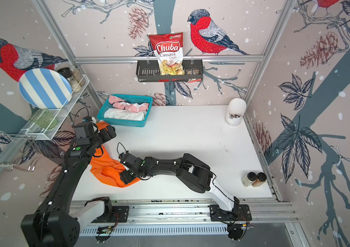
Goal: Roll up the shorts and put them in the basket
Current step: Flatten out the shorts at the center of the board.
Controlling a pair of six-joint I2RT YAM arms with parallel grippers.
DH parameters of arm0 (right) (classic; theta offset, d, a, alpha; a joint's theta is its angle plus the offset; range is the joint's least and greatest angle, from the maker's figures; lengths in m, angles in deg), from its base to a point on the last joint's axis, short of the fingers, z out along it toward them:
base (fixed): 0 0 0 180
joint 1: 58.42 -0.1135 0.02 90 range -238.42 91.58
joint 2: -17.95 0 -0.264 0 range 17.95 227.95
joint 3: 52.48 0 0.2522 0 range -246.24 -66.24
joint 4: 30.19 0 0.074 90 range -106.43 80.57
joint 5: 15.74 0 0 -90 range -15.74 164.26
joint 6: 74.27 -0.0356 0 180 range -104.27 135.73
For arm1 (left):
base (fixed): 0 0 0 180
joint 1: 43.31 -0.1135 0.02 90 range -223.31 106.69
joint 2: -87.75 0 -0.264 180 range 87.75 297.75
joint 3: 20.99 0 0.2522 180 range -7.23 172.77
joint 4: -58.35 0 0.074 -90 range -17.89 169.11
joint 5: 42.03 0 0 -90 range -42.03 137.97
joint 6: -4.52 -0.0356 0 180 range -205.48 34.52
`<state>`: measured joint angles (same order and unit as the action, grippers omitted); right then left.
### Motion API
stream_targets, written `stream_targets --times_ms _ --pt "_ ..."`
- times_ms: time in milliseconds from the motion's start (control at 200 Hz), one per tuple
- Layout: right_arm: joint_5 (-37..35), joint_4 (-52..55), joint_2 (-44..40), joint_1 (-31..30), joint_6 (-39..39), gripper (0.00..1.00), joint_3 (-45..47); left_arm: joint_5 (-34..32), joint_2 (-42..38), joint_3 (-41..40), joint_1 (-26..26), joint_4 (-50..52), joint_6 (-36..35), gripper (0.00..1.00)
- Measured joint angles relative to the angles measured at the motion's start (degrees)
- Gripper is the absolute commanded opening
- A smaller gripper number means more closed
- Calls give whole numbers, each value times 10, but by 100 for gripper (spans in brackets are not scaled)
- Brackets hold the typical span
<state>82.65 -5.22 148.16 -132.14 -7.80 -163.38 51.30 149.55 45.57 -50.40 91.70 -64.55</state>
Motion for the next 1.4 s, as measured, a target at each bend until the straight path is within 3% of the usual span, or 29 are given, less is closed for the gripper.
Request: stream_targets --times_ms 170,395,505,675,765,905,1185,1401 --pt "-9 2 7 1 0 65 -9 12 -8 -6 -14 -1 -2 97" --pt "42 -26 29 -6 -5 53 -20 52 -10 -11 -42 -14 -1 97" --pt "67 -26 55 -7 -5 42 -48 73 -5 -11 -57 -18 -1 97" --pt "87 -24 78 -3 -9 5 -70 95 -2 -12 -65 -22 1 97" --pt "87 -25 71 7 -19 0 -51 101 -1 -13 -66 -23 1 97" --pt "68 -47 -10 44 -26 0 71 104 3 -14 -66 -26 1 96" --pt "11 -81 -264 159 -50 0 394 145 38 -14 -67 -26 1 94" --pt "-43 -34 -455 319 -34 0 553 172 100 -12 -45 -22 1 88"
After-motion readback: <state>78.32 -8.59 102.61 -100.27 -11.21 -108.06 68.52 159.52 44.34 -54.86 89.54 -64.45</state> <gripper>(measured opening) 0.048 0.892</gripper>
